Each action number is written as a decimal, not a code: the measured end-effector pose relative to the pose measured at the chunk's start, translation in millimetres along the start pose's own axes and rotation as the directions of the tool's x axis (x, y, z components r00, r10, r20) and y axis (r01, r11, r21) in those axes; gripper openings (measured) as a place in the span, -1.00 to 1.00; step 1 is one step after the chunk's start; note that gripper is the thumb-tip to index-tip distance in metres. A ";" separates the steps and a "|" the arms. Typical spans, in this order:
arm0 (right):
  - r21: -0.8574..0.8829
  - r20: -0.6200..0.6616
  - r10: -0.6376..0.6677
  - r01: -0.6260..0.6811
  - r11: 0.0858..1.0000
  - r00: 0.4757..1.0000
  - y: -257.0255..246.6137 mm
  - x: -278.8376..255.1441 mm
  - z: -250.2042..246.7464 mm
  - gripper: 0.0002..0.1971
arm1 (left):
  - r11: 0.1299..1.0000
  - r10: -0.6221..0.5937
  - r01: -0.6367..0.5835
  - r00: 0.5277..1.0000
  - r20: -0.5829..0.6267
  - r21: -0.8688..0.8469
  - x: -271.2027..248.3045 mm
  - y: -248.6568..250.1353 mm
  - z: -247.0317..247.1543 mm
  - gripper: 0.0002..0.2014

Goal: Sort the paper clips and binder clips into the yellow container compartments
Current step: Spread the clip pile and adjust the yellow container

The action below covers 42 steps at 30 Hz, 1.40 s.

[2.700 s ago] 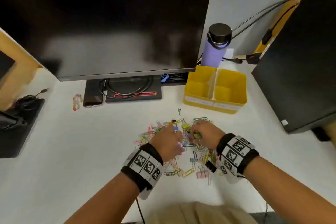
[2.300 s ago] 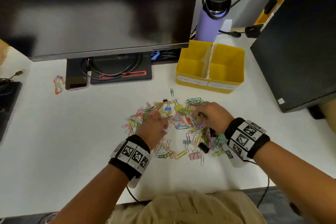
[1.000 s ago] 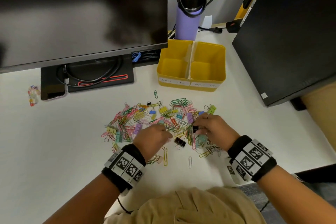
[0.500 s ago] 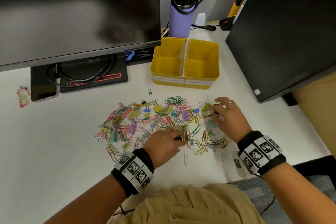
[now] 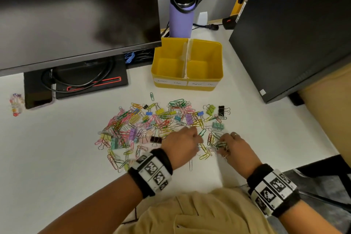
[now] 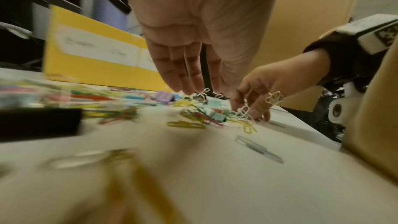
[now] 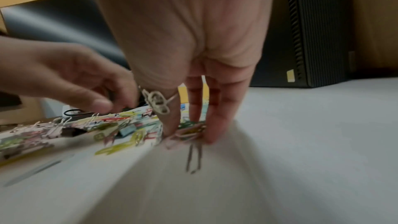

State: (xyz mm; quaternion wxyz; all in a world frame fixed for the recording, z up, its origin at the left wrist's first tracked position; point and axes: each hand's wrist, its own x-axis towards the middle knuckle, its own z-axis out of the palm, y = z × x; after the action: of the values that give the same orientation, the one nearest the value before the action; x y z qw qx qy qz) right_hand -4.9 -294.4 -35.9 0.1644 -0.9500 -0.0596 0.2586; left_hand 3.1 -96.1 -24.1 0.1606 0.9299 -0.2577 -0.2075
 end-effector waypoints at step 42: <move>-0.247 0.191 -0.328 0.369 0.896 0.925 14.4 17.3 -8.5 -0.70 | 0.990 -0.138 0.141 0.973 0.184 -0.004 1.1 3.0 20.3 -0.10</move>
State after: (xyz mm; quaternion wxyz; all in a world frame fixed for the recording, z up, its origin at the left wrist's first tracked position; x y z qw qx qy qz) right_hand 14.6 -306.8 -42.1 0.0679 -0.9161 -0.2766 0.2821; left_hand -6.8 -103.1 -40.7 0.1292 0.9212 -0.2036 -0.3054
